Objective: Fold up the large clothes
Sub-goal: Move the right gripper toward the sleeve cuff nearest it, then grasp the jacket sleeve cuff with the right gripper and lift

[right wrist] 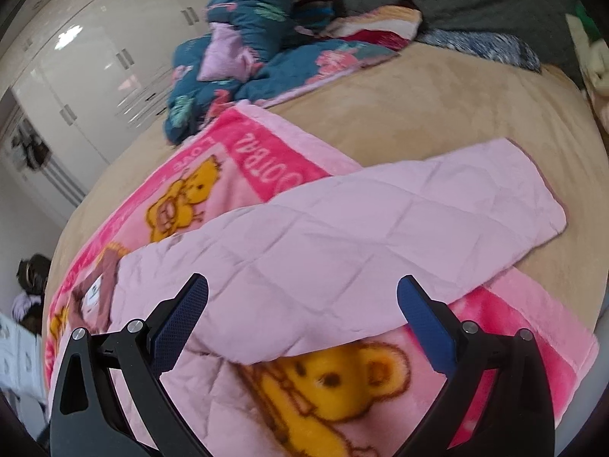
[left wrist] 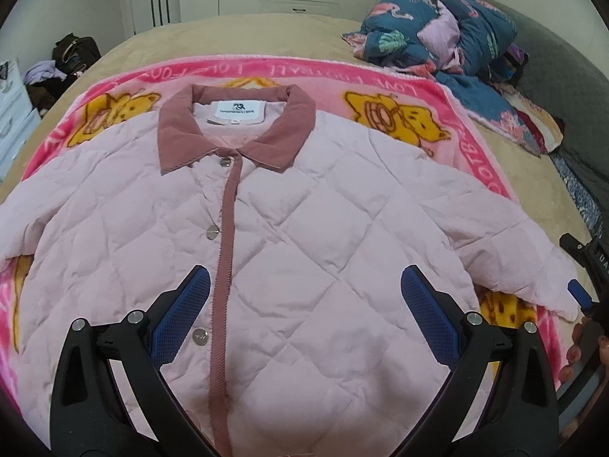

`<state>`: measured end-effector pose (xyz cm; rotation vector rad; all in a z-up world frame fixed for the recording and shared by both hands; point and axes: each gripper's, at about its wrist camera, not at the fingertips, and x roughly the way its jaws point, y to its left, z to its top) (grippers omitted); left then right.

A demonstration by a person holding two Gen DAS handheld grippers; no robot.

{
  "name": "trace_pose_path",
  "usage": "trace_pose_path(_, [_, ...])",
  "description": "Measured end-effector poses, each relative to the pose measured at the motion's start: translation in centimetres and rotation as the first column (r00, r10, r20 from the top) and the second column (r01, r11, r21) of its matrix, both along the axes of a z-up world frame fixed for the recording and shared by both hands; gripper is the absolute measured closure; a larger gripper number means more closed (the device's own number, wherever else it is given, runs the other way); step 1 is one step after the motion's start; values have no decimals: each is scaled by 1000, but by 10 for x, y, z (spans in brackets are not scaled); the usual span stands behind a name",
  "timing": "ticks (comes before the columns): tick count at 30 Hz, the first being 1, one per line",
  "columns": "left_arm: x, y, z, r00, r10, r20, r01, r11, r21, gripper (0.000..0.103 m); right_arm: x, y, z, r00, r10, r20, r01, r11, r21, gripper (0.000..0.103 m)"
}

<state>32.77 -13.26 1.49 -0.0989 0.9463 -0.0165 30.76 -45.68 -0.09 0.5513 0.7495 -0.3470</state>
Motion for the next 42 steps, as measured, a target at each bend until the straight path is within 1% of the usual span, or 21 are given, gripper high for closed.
trace_pose_path(4, [6, -5, -7, 1000, -11, -14, 11, 1000, 14, 9, -2, -19, -12, 997, -70, -15, 71, 996, 50, 4])
trace_pose_path(9, [15, -9, -19, 999, -17, -45, 19, 999, 33, 9, -6, -47, -31, 982, -180, -52, 185, 977, 109, 4])
trace_pose_path(12, [20, -9, -25, 998, -20, -65, 22, 999, 39, 9, -14, -65, -46, 964, -254, -81, 265, 947, 182, 4])
trace_pose_path(14, [23, -7, -28, 997, -13, -74, 17, 999, 51, 9, -18, -74, -52, 953, -292, -83, 303, 927, 222, 4])
trace_pose_path(17, [29, -3, -31, 996, -4, -91, 9, 998, 58, 9, -23, -90, -58, 926, -366, -94, 378, 900, 219, 4])
trace_pose_path(19, [32, 2, -33, 995, 1, -101, 5, 998, 58, 9, -22, -103, -66, 912, -394, -111, 410, 880, 239, 4])
trace_pose_path(21, [35, 7, -31, 995, 5, -103, 1, 998, 62, 9, -22, -118, -78, 899, -417, -131, 437, 854, 283, 4])
trace_pose_path(23, [38, 11, -30, 995, 9, -103, -2, 998, 66, 9, -23, -130, -87, 880, -457, -126, 472, 818, 329, 4])
trace_pose_path(24, [39, 14, -29, 995, 12, -103, -5, 998, 69, 9, -22, -133, -88, 874, -472, -115, 481, 811, 333, 4])
trace_pose_path(27, [41, 22, -26, 994, 21, -104, -13, 997, 73, 9, -20, -141, -89, 869, -486, -94, 489, 811, 323, 4])
trace_pose_path(29, [42, 28, -23, 994, 24, -102, -17, 997, 77, 9, -19, -150, -96, 864, -498, -76, 491, 798, 349, 10])
trace_pose_path(32, [45, 35, -18, 995, 30, -98, -22, 997, 80, 9, -22, -163, -102, 853, -519, -46, 496, 781, 379, 34])
trace_pose_path(33, [46, 38, -16, 995, 32, -97, -24, 997, 79, 9, -22, -167, -103, 851, -524, -30, 492, 776, 394, 46])
trace_pose_path(34, [46, 39, -14, 995, 33, -96, -26, 997, 79, 9, -25, -172, -105, 850, -527, -5, 478, 768, 426, 53])
trace_pose_path(35, [47, 41, -12, 995, 34, -94, -27, 997, 78, 9, -25, -175, -106, 851, -525, 13, 464, 764, 448, 57])
trace_pose_path(36, [47, 43, -9, 995, 36, -91, -29, 997, 78, 9, -23, -177, -106, 854, -519, 29, 451, 768, 456, 66])
trace_pose_path(38, [47, 46, -5, 995, 38, -87, -31, 997, 77, 9, -21, -175, -95, 867, -491, 89, 408, 801, 439, 78])
trace_pose_path(39, [46, 47, -3, 996, 38, -85, -31, 997, 74, 9, -19, -173, -86, 873, -472, 124, 383, 820, 425, 81])
trace_pose_path(42, [44, 51, 4, 996, 35, -77, -30, 997, 71, 9, -11, -156, -48, 891, -382, 247, 285, 892, 351, 83])
